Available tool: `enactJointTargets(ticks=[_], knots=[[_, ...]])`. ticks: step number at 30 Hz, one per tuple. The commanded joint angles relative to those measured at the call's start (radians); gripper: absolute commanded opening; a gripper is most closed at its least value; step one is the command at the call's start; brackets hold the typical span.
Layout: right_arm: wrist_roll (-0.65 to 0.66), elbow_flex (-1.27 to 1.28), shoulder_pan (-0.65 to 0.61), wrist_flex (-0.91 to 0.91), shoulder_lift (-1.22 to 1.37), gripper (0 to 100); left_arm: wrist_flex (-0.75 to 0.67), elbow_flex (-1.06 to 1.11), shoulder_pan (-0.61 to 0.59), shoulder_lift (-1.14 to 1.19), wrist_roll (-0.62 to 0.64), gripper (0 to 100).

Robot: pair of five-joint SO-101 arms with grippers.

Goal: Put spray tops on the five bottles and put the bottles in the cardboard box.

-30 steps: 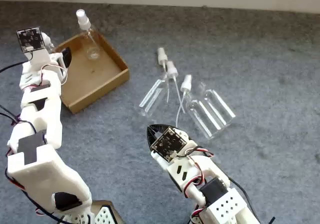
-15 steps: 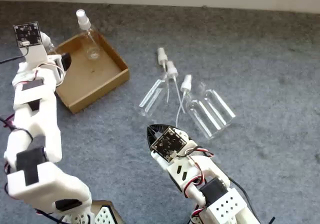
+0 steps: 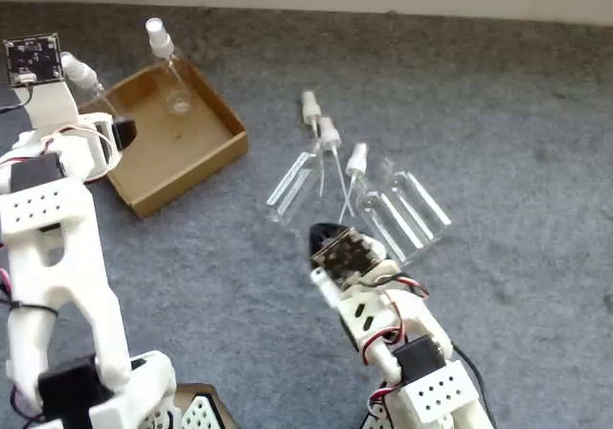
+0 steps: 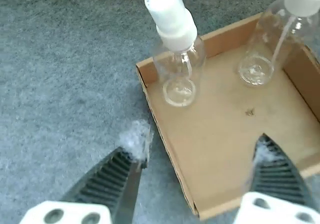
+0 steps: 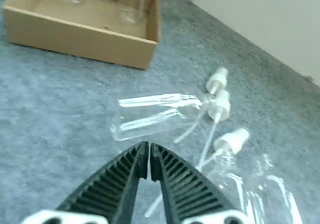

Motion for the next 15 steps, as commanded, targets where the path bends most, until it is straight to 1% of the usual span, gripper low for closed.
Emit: enactJointTargets(ticks=[1, 5, 11, 15], knots=[[0.006, 0.019, 0.171, -0.030, -0.010, 0.5, 0.203, -0.030, 0.111, -0.182, -0.023, 29], [0.006, 0.002, 0.275, -0.027, -0.010, 0.5, 0.321, -0.028, 0.255, -0.282, -0.120, 29], [0.005, 0.044, 0.433, -0.025, -0.010, 0.5, 0.391, -0.036, 0.464, -0.292, -0.127, 29], [0.005, 0.085, 0.490, -0.025, -0.010, 0.5, 0.420, -0.074, 0.564, -0.196, -0.123, 29]])
